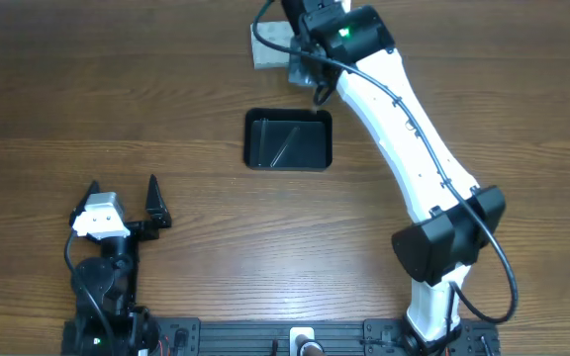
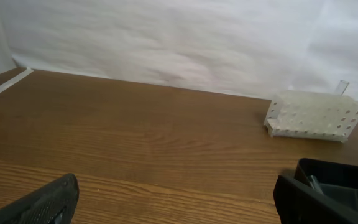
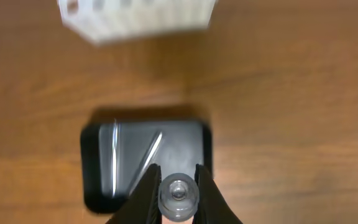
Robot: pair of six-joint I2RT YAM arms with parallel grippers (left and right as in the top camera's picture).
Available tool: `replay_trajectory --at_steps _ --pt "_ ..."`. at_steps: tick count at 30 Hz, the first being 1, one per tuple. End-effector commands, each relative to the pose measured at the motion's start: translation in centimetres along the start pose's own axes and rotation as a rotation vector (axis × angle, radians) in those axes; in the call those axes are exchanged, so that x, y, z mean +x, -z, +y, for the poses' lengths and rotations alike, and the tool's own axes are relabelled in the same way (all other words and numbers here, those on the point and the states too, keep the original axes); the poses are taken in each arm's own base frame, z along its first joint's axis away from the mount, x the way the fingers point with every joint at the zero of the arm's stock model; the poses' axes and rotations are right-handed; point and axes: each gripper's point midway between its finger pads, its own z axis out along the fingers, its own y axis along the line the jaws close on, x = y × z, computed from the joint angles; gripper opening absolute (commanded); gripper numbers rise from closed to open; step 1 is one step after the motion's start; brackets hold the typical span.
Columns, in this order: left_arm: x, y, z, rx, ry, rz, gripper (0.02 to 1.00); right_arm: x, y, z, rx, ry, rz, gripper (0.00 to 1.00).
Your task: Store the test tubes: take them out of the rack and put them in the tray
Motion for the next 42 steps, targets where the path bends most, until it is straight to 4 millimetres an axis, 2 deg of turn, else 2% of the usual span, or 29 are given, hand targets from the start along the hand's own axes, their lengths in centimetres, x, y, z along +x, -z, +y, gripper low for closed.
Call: replay_trajectory --at_steps 1,7,16,42 --pt "0.0 0.0 0.1 0.0 -0.018 -0.004 0.998 2.9 -2.7 2.3 -0.065 -0.014 0.152 0.012" --pt "0.0 0.0 0.1 0.0 -0.018 -0.004 0.998 4.8 -4.8 3.1 -0.078 -0.016 0.25 0.009" --pt "0.0 0.0 0.1 0.0 -0.018 -0.004 0.996 6.6 -7.1 2.4 -0.021 -0.02 0.335 0.009" --pt "0.0 0.0 0.1 0.0 -0.018 -0.004 0.998 8.1 -13.3 1.8 0.068 -0.015 0.392 0.012"
